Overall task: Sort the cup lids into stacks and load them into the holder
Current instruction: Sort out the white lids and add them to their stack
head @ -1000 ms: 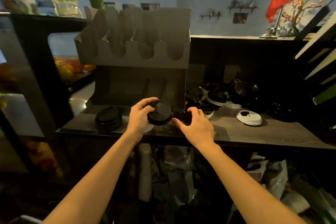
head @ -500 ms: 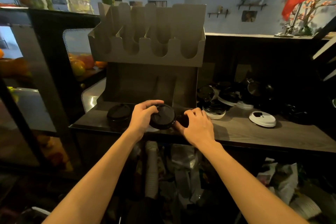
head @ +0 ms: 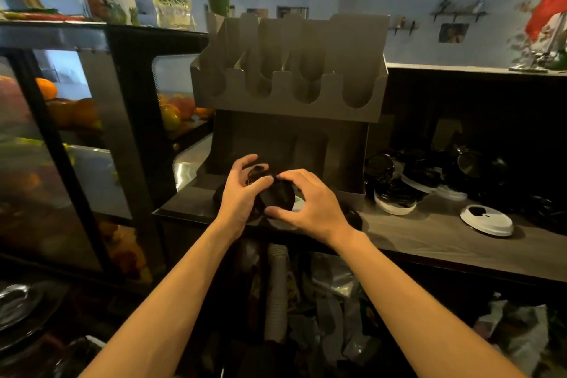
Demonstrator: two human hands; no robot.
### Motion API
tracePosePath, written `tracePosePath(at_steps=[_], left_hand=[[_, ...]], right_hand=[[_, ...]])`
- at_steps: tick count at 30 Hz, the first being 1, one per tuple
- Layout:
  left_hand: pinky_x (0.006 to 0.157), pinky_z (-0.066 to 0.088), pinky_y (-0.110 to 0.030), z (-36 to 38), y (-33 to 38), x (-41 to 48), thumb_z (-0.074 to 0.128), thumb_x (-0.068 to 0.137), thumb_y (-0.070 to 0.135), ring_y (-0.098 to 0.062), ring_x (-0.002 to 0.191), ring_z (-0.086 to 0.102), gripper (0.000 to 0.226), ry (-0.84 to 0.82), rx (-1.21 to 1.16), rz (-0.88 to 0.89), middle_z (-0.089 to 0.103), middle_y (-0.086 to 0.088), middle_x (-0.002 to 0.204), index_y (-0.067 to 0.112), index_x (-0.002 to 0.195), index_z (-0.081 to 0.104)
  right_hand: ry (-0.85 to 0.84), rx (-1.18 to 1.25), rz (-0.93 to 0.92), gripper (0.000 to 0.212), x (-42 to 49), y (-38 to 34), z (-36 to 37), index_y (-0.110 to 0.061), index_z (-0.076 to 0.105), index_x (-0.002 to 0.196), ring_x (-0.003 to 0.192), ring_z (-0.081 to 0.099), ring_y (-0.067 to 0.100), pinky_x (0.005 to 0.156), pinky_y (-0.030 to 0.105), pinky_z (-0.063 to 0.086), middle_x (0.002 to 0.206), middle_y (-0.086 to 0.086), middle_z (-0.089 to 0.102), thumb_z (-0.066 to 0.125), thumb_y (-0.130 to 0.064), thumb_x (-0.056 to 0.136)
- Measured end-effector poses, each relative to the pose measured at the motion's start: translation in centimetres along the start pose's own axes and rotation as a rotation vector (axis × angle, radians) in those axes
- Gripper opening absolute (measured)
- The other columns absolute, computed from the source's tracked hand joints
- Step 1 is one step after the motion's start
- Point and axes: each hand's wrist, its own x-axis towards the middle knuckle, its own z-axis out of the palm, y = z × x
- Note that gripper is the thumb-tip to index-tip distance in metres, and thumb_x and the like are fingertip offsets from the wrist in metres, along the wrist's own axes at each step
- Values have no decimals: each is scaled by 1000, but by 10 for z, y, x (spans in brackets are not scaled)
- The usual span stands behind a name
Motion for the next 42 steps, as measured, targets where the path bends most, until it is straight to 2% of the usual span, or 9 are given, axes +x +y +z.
tracePosePath(at_steps=[3, 6, 9, 13, 19, 22, 32, 38, 42], left_hand=[[109, 49, -43, -18, -3, 3, 83, 77, 23, -13, 121, 64, 54, 94, 26, 8, 69, 2, 127, 32, 124, 59], [112, 46, -47, -36, -4, 8, 77, 86, 8, -13, 118, 67, 45, 135, 34, 9, 74, 1, 120, 20, 127, 62], [108, 49, -40, -49, 0, 10, 76, 90, 13, -11, 117, 67, 43, 155, 94, 53, 73, 2, 120, 18, 130, 61], [94, 53, -32, -59, -5, 10, 68, 96, 25, -8, 113, 62, 30, 244, 382, 181, 64, 9, 123, 24, 126, 64], [103, 52, -47, -70, -34, 15, 49, 105, 34, -15, 115, 62, 26, 244, 297, -61, 64, 5, 120, 29, 126, 63], [96, 54, -38, -71, -38, 15, 46, 106, 31, -9, 106, 62, 26, 230, 354, -66, 64, 3, 115, 28, 127, 61], [96, 54, -51, -74, -42, 21, 45, 99, 37, -17, 101, 64, 29, 248, 423, -149, 65, 2, 108, 32, 125, 56], [95, 53, -48, -73, -43, 18, 47, 101, 37, -19, 102, 64, 27, 238, 524, -166, 66, 0, 109, 32, 127, 55], [97, 51, -46, -70, -43, 17, 49, 101, 35, -18, 105, 62, 30, 233, 539, -176, 63, 1, 115, 34, 131, 52]], right_hand=[[82, -61, -30, 64, 11, -8, 22, -23, 63, 126, 115, 52, 7, 94, 24, 49, 124, -10, 60, 73, -64, 78], [-19, -49, -45, 69, 22, -14, 35, -24, 61, 133, 120, 46, 8, 95, 22, 42, 130, -7, 56, 76, -61, 78], [-6, -75, -37, 72, 31, -15, 44, -25, 60, 136, 122, 44, 9, 96, 24, 41, 132, -7, 54, 76, -63, 77], [-14, -135, 141, 74, 51, -21, 55, -31, 58, 134, 117, 44, 9, 91, 25, 42, 126, -9, 53, 66, -76, 76], [-196, -191, 241, 72, 66, -27, 77, -32, 58, 131, 114, 44, 13, 84, 26, 37, 119, -6, 53, 62, -79, 76], [-237, -213, 260, 72, 66, -28, 85, -31, 54, 134, 117, 44, 15, 85, 27, 36, 123, -4, 52, 61, -76, 80], [-362, -283, 203, 69, 73, -31, 82, -30, 52, 140, 121, 45, 18, 90, 33, 44, 130, -3, 52, 57, -72, 86], [-418, -291, 189, 65, 74, -29, 83, -29, 49, 147, 124, 41, 17, 88, 31, 39, 140, -4, 50, 55, -63, 92], [-368, -252, 205, 69, 63, -25, 87, -29, 48, 148, 122, 42, 17, 94, 32, 40, 138, -4, 47, 57, -65, 90]])
